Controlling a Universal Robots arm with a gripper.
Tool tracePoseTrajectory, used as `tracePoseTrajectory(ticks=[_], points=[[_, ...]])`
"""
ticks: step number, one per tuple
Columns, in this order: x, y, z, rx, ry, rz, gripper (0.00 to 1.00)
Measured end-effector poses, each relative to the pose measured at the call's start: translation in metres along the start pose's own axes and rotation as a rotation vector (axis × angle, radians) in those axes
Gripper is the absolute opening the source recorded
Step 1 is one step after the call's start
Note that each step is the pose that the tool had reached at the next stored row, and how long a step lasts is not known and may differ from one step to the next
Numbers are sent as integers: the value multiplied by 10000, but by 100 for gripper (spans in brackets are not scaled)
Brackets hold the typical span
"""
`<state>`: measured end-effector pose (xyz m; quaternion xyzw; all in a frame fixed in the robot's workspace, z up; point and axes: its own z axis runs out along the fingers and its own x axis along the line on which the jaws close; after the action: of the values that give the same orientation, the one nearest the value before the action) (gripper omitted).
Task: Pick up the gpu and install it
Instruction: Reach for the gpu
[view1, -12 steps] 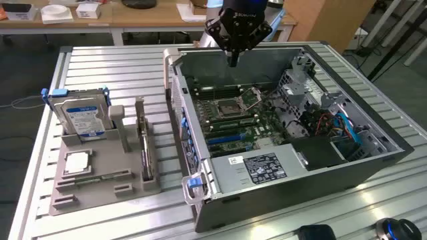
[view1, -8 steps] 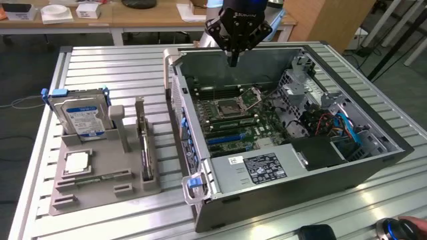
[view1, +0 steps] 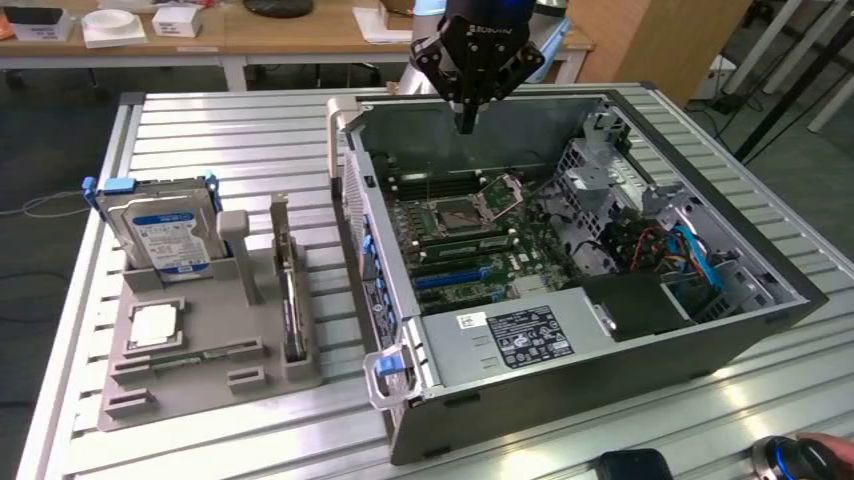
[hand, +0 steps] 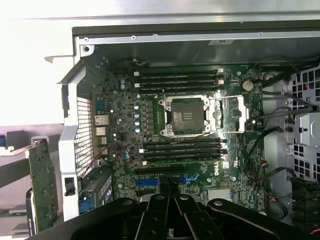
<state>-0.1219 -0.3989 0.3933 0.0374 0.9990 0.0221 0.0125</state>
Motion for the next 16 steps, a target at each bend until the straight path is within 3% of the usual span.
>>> tracePoseTrajectory(ticks=[9,16], points=[[136,-35,-5,0,0,0,10],[267,-115,-12,-1,1,-39,10]])
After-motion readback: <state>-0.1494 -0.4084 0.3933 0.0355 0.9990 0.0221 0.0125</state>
